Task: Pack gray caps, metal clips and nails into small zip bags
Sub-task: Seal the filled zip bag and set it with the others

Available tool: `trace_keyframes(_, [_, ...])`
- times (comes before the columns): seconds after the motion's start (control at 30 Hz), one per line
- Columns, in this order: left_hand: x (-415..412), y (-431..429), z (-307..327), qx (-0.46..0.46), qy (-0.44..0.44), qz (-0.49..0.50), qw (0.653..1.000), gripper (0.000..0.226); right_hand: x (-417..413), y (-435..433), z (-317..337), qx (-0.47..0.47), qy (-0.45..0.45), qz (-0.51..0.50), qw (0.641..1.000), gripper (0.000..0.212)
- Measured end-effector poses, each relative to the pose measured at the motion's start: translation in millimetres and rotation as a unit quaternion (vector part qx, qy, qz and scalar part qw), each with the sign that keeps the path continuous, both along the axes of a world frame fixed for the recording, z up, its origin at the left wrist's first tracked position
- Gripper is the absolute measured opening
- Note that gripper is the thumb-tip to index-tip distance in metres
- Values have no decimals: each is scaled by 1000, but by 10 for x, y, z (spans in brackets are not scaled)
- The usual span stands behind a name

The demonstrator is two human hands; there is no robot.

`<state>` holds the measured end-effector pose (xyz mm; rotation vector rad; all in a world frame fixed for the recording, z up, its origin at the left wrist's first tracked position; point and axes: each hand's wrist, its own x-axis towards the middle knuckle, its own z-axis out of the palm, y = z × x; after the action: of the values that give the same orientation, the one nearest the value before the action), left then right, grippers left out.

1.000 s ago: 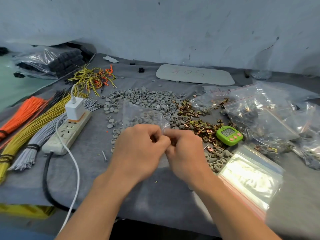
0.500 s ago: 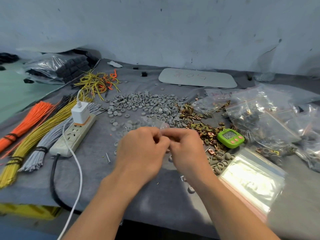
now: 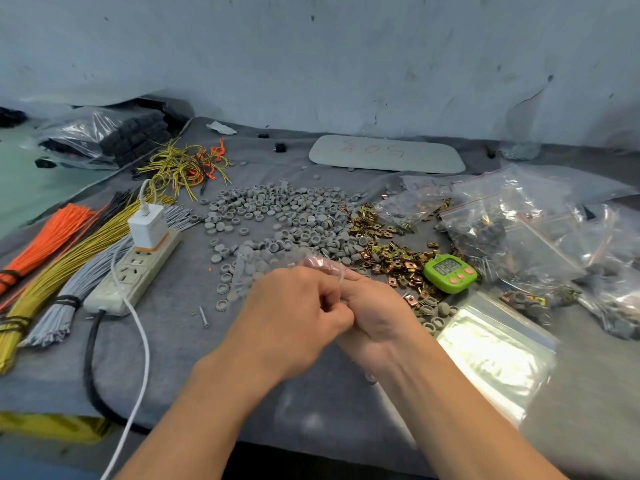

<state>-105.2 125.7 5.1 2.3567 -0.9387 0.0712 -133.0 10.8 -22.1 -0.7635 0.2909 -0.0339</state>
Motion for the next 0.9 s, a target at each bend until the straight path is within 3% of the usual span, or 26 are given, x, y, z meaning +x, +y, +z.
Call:
trace_keyframes(0.17, [46, 33, -36, -32, -22, 44, 998, 30, -22, -66, 26, -107, -26, 20, 994, 27])
trace_keyframes(0.33, [61, 87, -83, -34, -34, 64, 997, 36, -40, -62, 36, -209, -26, 75, 975, 37])
trace_keyframes(0.47, [108, 234, 10, -45, -17, 43, 998, 13, -22, -47, 59, -218, -38, 85, 972, 42])
trace_keyframes(0.6, [246, 431, 86, -122, -42, 85, 988, 22, 7, -10, 69, -200, -50, 108, 972, 31])
trace_keyframes(0.7, [337, 533, 70, -167, -34, 108, 979, 23, 67, -15, 22, -205, -25, 95, 974, 36])
trace_keyframes(0.8, [374, 611, 39, -172, -54, 103, 978, 37, 94, -31, -2, -198, -27, 117, 973, 30])
trace_keyframes(0.9, [372, 608, -15, -85, -98, 57, 990, 82, 125, -43, -14, -184, -38, 111, 976, 33])
